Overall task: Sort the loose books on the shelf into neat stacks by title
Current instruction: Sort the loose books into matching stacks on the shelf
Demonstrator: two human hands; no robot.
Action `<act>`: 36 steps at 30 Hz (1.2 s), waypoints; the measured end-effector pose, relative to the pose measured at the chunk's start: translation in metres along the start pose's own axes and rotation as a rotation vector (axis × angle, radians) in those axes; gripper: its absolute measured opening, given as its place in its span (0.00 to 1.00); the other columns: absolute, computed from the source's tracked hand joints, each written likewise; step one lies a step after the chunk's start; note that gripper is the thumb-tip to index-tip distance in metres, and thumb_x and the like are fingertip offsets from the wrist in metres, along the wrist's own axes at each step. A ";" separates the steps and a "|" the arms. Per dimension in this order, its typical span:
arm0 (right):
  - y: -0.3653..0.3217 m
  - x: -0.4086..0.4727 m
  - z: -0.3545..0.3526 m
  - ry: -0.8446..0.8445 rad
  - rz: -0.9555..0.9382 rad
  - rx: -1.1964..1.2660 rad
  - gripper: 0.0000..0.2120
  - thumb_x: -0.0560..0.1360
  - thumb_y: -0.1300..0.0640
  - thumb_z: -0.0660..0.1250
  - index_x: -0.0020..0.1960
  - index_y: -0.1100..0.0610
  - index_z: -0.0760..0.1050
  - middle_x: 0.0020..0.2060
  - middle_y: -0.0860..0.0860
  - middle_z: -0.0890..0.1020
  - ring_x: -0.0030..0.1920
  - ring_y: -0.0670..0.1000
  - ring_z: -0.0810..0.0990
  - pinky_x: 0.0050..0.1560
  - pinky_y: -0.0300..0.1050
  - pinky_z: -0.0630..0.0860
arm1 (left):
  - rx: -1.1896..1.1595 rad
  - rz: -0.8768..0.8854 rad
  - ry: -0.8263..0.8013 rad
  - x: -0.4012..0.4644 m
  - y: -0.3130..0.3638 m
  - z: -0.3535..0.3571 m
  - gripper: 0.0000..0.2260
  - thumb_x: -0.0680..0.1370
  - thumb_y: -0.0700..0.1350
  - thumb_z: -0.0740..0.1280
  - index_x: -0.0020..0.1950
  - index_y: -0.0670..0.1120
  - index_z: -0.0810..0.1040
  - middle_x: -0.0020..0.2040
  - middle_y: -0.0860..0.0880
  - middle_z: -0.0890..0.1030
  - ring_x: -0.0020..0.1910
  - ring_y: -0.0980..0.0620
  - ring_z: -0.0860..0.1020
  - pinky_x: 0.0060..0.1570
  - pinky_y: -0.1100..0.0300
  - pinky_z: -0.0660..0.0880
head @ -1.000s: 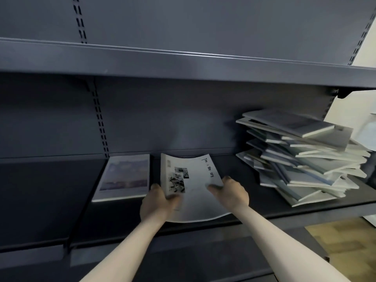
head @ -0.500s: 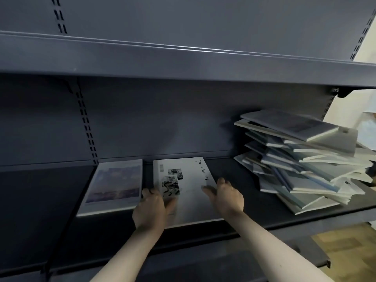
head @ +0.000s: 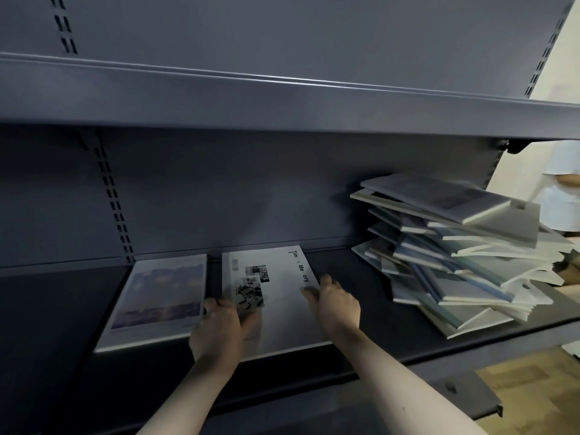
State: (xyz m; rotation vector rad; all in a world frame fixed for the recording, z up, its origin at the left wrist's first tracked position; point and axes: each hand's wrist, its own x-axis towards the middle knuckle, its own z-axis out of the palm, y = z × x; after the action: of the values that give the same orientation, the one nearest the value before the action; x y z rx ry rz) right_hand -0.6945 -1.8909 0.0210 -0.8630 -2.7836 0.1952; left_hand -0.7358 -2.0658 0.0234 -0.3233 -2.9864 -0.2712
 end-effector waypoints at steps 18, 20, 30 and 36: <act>0.006 -0.010 -0.032 -0.119 -0.167 -0.070 0.19 0.81 0.53 0.52 0.66 0.63 0.68 0.63 0.59 0.72 0.62 0.58 0.72 0.58 0.49 0.71 | -0.135 -0.010 -0.141 -0.010 -0.002 -0.028 0.26 0.77 0.62 0.58 0.63 0.41 0.70 0.62 0.43 0.69 0.60 0.42 0.75 0.52 0.53 0.73; 0.007 -0.013 -0.040 -0.103 -0.197 -0.090 0.20 0.81 0.51 0.53 0.66 0.63 0.68 0.63 0.58 0.72 0.63 0.58 0.71 0.60 0.49 0.69 | -0.128 0.004 -0.114 -0.011 -0.001 -0.034 0.27 0.77 0.62 0.58 0.63 0.41 0.70 0.63 0.41 0.70 0.60 0.42 0.73 0.53 0.52 0.73; 0.008 -0.039 -0.087 0.053 -0.209 -0.134 0.24 0.82 0.46 0.53 0.70 0.60 0.66 0.69 0.57 0.68 0.72 0.57 0.62 0.72 0.50 0.58 | -0.139 0.082 -0.021 -0.037 -0.001 -0.076 0.29 0.79 0.61 0.54 0.73 0.42 0.60 0.71 0.43 0.64 0.69 0.43 0.64 0.63 0.52 0.67; 0.024 -0.050 -0.119 0.180 -0.201 -0.121 0.25 0.81 0.45 0.55 0.71 0.60 0.67 0.71 0.57 0.66 0.75 0.56 0.58 0.74 0.48 0.54 | -0.162 0.124 0.029 -0.048 -0.007 -0.097 0.29 0.80 0.59 0.53 0.75 0.42 0.58 0.73 0.42 0.61 0.72 0.43 0.60 0.68 0.52 0.63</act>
State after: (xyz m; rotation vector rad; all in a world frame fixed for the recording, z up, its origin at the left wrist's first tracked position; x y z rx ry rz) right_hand -0.6119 -1.8925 0.1227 -0.5876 -2.7097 -0.0808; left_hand -0.6808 -2.1008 0.1103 -0.5149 -2.9066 -0.5010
